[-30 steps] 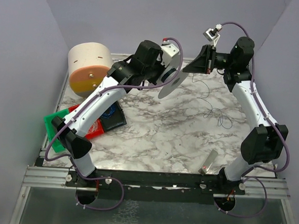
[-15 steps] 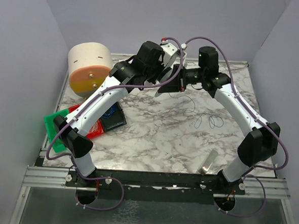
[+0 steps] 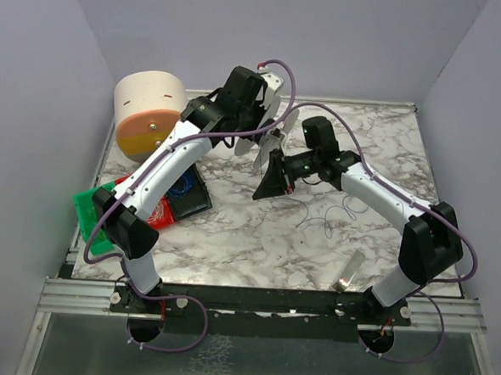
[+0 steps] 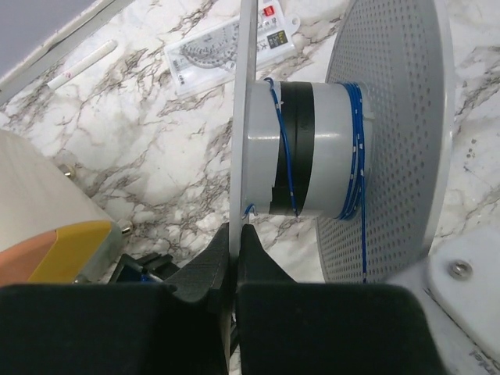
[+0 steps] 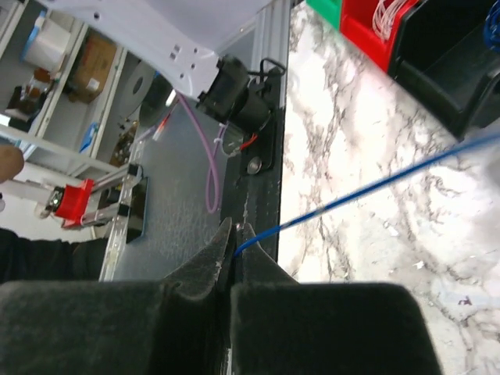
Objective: Wrap the cables
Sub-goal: Wrap the cable around the cable reel.
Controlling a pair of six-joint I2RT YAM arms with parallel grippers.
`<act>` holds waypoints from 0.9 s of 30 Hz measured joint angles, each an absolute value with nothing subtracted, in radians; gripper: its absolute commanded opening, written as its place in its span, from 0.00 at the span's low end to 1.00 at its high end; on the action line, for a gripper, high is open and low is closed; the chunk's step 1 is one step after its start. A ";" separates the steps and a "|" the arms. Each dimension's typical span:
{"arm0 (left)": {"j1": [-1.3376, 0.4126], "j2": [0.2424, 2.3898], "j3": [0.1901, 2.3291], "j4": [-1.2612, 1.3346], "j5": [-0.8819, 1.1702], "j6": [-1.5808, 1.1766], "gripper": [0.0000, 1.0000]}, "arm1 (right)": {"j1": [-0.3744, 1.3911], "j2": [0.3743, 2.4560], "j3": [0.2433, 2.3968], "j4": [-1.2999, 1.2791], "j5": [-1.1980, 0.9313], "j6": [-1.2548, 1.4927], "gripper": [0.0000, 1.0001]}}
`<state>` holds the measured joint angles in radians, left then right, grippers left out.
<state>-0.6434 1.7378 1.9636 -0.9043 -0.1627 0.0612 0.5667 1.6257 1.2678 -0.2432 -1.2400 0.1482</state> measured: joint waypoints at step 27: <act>-0.413 1.651 2.023 -0.811 0.371 -0.075 0.00 | 0.301 1.575 0.995 0.102 -1.012 0.331 0.01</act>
<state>-0.4133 1.6512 2.0232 -0.8112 0.3706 -0.0746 0.3008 1.5753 0.9951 0.1020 -1.0119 0.3305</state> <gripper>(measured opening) 0.014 0.005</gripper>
